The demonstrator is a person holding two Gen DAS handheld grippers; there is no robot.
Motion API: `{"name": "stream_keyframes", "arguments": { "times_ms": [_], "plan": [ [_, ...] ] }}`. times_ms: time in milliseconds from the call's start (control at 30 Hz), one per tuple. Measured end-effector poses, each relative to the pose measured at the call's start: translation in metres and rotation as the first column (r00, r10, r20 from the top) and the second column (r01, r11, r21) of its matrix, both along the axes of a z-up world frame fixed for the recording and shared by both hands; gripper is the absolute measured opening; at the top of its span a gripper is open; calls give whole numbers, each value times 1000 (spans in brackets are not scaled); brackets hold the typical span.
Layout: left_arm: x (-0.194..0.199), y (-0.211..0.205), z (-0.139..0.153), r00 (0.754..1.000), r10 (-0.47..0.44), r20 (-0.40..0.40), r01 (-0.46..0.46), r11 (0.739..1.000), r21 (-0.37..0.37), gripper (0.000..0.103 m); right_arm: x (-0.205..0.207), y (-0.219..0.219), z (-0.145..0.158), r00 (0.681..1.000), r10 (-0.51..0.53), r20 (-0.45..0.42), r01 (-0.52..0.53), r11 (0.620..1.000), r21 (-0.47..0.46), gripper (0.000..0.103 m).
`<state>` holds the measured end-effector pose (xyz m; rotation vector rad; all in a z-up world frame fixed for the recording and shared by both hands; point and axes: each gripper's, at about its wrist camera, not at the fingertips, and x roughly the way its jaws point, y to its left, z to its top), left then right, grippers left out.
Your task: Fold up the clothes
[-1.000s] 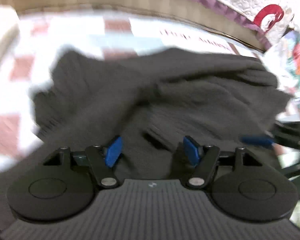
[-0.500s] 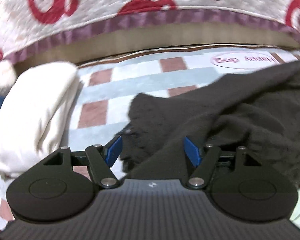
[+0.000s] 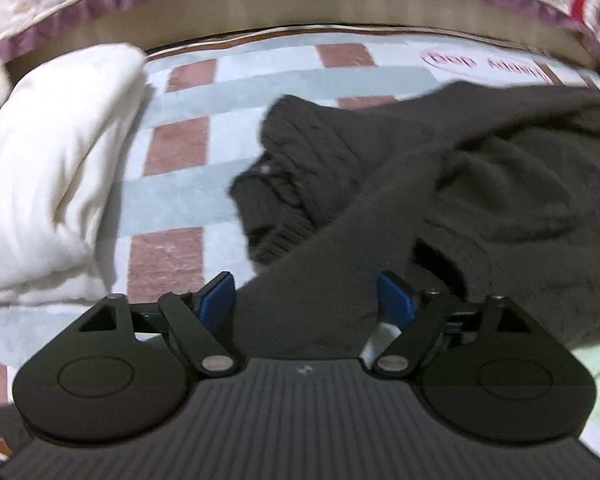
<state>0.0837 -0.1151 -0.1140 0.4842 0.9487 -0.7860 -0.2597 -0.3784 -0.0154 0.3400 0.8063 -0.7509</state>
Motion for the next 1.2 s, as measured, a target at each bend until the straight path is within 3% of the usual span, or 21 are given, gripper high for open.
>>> {"name": "stream_keyframes", "arguments": {
  "times_ms": [67,133,200,333,500,600,767,833,933,967,1000,1067,1100,1167,1200],
  "plan": [
    [-1,-1,0,1000,-5,2,5,1000,-1,87,16,1,-1,998,60,16,-60,998,-8,55],
    [-3,-2,0,1000,-10,4,10,1000,-2,63,33,5,-4,990,135,32,-135,991,1,55],
    [-4,-4,1,1000,-15,5,15,1000,-3,23,50,11,-8,975,218,50,-219,976,5,55],
    [2,0,3,999,33,27,-32,999,-28,17,69,26,-15,938,339,70,-341,940,10,55],
    [8,1,20,989,81,122,-69,993,-96,13,91,34,-28,907,418,53,-419,908,5,55],
    [29,-7,46,987,148,63,-131,967,-218,11,104,37,-27,890,454,41,-453,890,-47,55],
    [52,-54,92,966,114,231,-20,926,-377,9,125,25,-28,877,476,56,-473,879,-65,55],
    [41,-74,97,963,30,266,95,892,-443,9,142,22,-29,861,507,23,-504,860,-81,55],
    [16,-91,80,962,-108,250,214,867,-451,11,162,16,-18,839,544,18,-539,835,-114,55],
    [11,-96,70,965,-142,220,227,871,-436,11,167,14,-14,832,554,18,-548,827,-126,55],
    [14,-97,57,982,-152,113,186,875,-446,11,171,13,-11,822,569,13,-562,816,-137,55],
    [25,-91,32,982,-148,-120,75,880,-470,11,176,14,-7,792,609,-38,-605,777,-172,55],
    [33,-84,22,963,-136,-232,9,878,-478,11,176,16,-7,776,626,-79,-628,753,-194,55],
    [48,-70,1,887,-116,-446,-123,872,-473,15,168,18,-8,756,642,-129,-653,724,-223,57],
    [50,-61,2,899,-79,-431,-135,886,-444,19,166,16,-11,750,649,-128,-661,722,-205,58]
  ]
}}
